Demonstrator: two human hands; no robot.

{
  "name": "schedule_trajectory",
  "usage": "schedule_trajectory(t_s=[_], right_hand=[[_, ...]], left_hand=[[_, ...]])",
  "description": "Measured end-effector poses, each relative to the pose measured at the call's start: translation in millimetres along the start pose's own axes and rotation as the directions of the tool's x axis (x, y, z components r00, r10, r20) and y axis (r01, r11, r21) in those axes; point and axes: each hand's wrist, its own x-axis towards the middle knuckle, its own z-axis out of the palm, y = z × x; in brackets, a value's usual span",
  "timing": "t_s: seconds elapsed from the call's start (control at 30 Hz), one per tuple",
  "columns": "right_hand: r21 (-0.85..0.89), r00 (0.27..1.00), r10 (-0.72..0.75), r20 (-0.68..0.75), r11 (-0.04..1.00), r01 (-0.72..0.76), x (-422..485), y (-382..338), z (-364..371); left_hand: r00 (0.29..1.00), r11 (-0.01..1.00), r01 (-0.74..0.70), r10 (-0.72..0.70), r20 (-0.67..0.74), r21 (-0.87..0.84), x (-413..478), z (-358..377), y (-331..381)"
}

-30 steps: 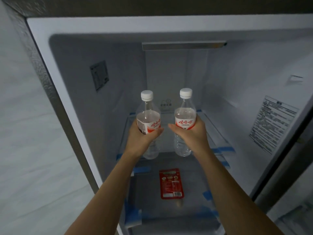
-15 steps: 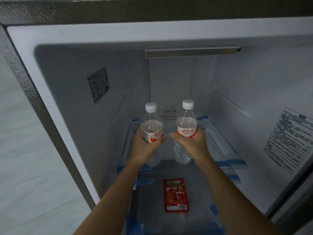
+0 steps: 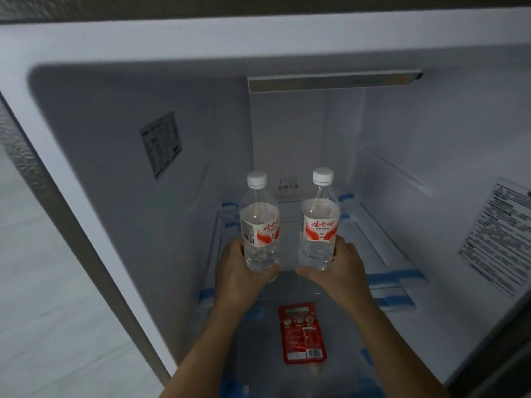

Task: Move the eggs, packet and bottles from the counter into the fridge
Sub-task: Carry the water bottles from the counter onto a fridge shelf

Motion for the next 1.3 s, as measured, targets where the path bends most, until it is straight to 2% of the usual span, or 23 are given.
schedule_trajectory(t_s=[0.1, 0.2, 0.53, 0.97, 1.2, 1.3], right_hand=[[-0.048, 0.999, 0.016, -0.029, 0.999, -0.017, 0, 1, 8], [-0.052, 0.998, 0.039, -0.039, 0.998, -0.041, 11, 0, 18], [0.012, 0.998, 0.02, 0.058, 1.0, -0.02, 87, 5, 49], [-0.036, 0.994, 0.072, 0.085, 0.997, -0.069, 139, 5, 69], [-0.05, 0.985, 0.107, 0.135, 0.994, -0.101, 127, 5, 61], [-0.166, 0.988, 0.054, 0.145, 0.986, -0.029, 103, -7, 45]], left_hand=[[0.999, 0.999, -0.036, 0.036, 0.009, -0.013, 5, -1, 1], [1.0, 0.999, 0.017, -0.018, -0.018, -0.033, 11, 1, 2], [0.989, 0.999, 0.033, -0.028, -0.145, 0.035, 64, 21, 5], [0.984, 0.997, 0.069, -0.062, -0.165, 0.039, 106, 33, -1], [0.99, 0.989, 0.059, -0.04, -0.135, 0.134, 88, 22, -5], [0.997, 0.96, -0.004, 0.025, -0.07, 0.282, 64, 15, -2]])
